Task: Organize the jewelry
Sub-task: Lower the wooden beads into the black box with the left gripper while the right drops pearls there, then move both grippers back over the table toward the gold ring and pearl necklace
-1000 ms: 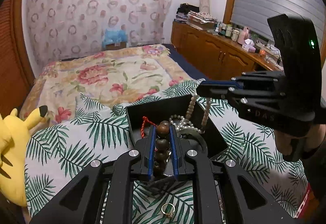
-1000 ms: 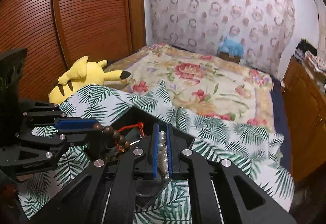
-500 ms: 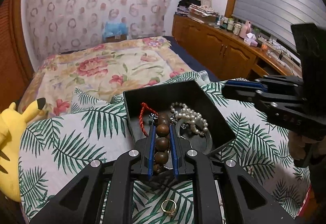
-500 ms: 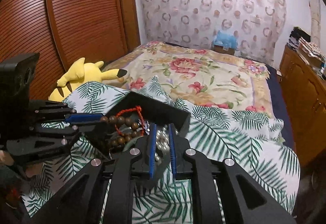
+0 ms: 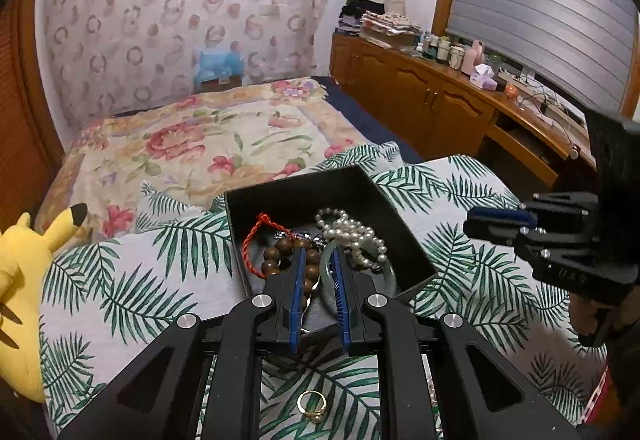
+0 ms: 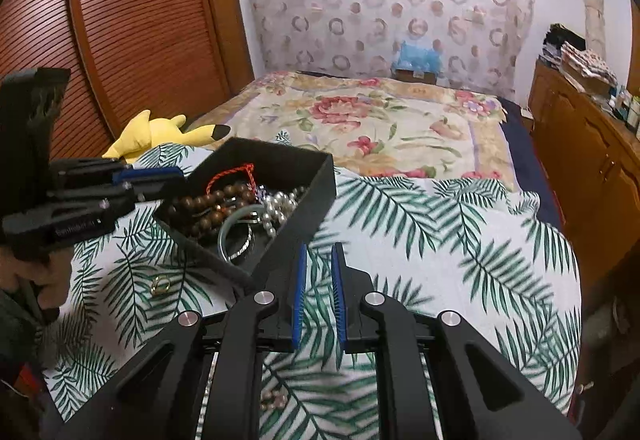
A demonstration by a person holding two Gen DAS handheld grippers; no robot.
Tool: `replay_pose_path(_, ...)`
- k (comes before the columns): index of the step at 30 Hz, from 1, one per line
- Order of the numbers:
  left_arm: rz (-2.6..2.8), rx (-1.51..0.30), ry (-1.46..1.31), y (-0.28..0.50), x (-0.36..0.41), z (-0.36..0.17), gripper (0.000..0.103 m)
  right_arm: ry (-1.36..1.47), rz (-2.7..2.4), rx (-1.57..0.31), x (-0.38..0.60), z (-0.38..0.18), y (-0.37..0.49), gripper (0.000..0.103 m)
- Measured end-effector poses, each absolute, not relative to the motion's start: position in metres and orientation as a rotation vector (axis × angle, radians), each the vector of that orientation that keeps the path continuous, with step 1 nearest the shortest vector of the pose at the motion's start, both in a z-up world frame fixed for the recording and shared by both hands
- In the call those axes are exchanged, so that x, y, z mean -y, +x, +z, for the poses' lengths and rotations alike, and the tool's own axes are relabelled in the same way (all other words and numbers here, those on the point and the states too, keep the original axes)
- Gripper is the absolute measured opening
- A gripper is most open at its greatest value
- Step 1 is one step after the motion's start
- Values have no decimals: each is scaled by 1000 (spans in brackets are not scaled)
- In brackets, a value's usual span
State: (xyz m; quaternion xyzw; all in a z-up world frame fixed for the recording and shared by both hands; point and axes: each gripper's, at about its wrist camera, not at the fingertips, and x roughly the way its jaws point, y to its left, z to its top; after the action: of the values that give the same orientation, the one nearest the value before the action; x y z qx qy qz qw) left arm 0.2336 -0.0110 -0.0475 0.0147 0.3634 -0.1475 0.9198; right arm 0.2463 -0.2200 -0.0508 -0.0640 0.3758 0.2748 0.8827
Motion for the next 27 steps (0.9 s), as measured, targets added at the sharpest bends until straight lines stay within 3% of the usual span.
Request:
replay_pose_path(11, -272, -732, 35, 201, 5, -41, 14, -112, 557, -801, 236, -61, 217, 14)
replay_pose_path(15, -256, -726, 33, 187, -1, -45, 26, -110, 560, -791, 238, -65, 204, 14)
replay_pose_path(21, -238, -748, 30, 161, -5, -70, 26, -123, 564, -797, 240, -85, 184, 21)
replay_pose_path(27, -228, -787, 17, 138, -8, -92, 27, -135, 563, -828, 238, -101, 174, 21)
